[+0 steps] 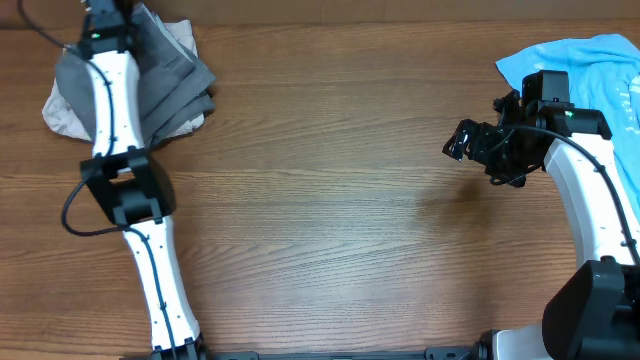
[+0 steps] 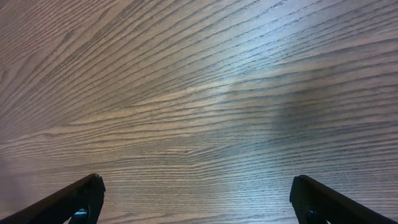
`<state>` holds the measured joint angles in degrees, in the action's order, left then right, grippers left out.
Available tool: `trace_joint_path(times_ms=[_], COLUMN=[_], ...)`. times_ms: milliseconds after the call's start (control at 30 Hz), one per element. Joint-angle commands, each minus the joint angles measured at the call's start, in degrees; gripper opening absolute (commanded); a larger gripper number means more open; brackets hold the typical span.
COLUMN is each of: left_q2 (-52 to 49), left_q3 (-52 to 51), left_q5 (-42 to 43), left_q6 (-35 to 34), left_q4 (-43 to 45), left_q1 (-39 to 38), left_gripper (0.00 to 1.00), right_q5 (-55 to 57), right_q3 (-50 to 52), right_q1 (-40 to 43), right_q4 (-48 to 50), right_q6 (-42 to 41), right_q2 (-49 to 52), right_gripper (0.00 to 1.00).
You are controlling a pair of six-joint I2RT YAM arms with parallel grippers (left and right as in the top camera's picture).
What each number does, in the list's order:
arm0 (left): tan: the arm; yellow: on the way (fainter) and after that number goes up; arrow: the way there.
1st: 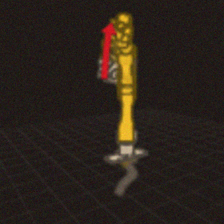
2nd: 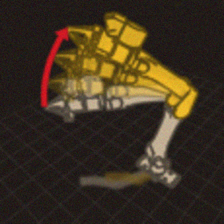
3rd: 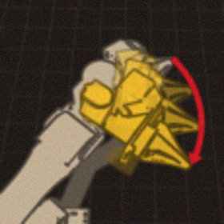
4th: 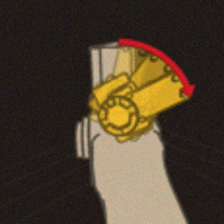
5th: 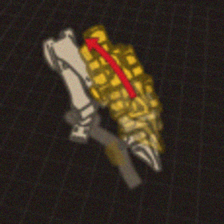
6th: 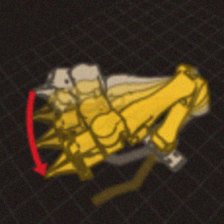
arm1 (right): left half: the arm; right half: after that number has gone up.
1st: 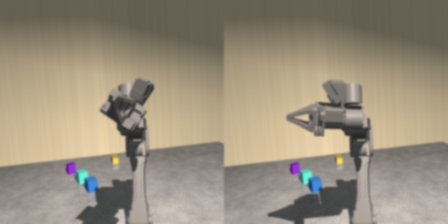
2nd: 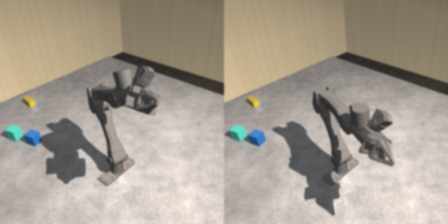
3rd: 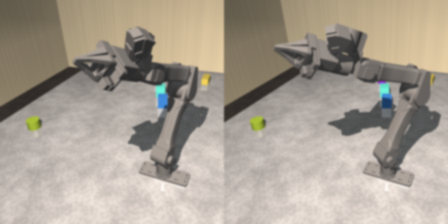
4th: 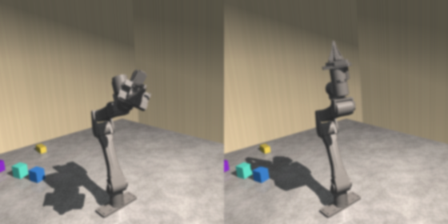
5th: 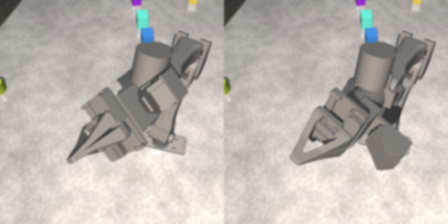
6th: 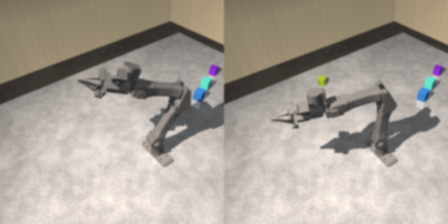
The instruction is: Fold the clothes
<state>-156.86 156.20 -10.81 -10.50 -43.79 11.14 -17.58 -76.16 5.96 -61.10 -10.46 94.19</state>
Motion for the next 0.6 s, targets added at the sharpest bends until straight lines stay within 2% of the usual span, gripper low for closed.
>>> trace_joint_path(times_ms=[0,400,567], left_q2=[1.5,1.5,2.5], left_q3=[0.6,-9.7,-9.6], left_q5=[1.3,-0.7,-0.7], left_q6=[-1.2,-1.3,-0.9], left_q4=[0.6,1.4,0.2], left_q1=[-1.9,-2.2,-2.8], left_gripper=[0.06,0.06,0.04], right_q5=[0.2,0.2,0.2], right_q3=[-0.1,-0.1,-0.1], right_q1=[0.2,0.2,0.2], right_q4=[0.2,0.2,0.2], right_q6=[0.0,0.0,0.0], right_q2=[-0.2,-0.2,-0.2], right_gripper=[1.00,1.00,1.00])
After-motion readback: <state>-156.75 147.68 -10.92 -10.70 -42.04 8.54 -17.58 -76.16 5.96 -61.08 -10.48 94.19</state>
